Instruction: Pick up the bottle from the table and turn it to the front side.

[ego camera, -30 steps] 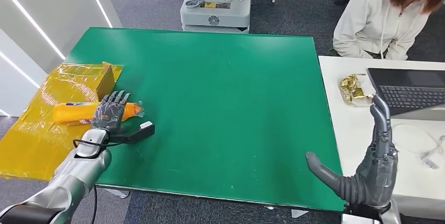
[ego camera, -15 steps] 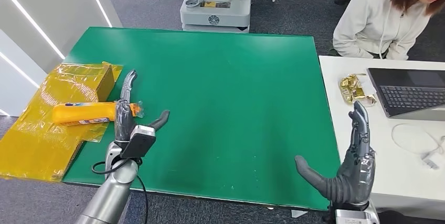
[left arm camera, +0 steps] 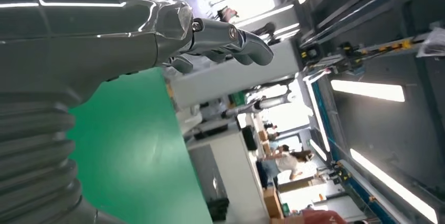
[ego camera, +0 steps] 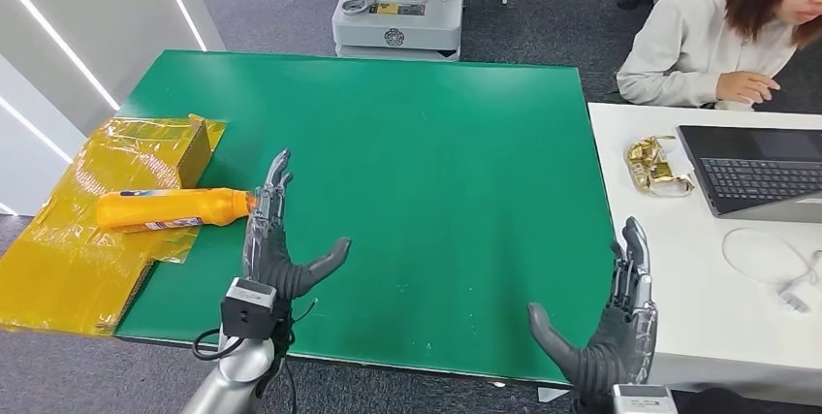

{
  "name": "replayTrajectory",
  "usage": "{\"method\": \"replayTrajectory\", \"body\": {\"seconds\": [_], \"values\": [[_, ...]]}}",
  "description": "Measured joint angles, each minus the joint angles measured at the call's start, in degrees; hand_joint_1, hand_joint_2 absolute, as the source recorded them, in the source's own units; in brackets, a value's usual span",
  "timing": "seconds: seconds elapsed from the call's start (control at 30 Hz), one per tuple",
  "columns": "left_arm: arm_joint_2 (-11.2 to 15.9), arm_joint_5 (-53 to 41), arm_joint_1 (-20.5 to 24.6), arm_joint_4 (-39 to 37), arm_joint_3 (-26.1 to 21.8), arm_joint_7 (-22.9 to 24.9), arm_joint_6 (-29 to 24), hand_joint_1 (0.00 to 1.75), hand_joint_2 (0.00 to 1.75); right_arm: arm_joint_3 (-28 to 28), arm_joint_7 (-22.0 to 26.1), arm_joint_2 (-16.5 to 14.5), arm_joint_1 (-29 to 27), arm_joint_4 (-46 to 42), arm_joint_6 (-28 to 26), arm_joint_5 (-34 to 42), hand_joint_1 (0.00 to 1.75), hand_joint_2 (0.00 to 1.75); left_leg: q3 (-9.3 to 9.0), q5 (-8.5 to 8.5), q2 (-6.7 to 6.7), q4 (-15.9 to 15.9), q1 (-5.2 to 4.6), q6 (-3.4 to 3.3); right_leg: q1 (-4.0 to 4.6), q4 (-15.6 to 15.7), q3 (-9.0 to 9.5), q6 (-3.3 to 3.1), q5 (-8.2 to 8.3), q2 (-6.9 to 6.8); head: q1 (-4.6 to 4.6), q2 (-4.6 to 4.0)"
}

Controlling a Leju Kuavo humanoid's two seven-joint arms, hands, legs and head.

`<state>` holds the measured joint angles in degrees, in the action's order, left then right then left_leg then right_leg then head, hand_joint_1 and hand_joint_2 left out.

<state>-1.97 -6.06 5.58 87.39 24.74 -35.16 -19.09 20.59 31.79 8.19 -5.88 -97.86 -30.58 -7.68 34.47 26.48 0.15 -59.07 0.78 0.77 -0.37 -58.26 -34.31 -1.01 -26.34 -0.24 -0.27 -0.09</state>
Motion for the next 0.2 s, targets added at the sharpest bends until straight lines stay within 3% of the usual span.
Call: {"method": "replayTrajectory", "body": {"seconds": [0.2], "values": [[0.00,2.49,-1.35,1.06,0.01,0.39,1.69,0.00,1.75,0.45,0.10,-1.28,-1.19,1.02,-0.65,0.67,0.00,1.75,0.01,0.01,0.00,0.00,0.00,0.00,0.00,0.00,-0.01,0.00,0.00,0.00,0.00,0.00]]}}
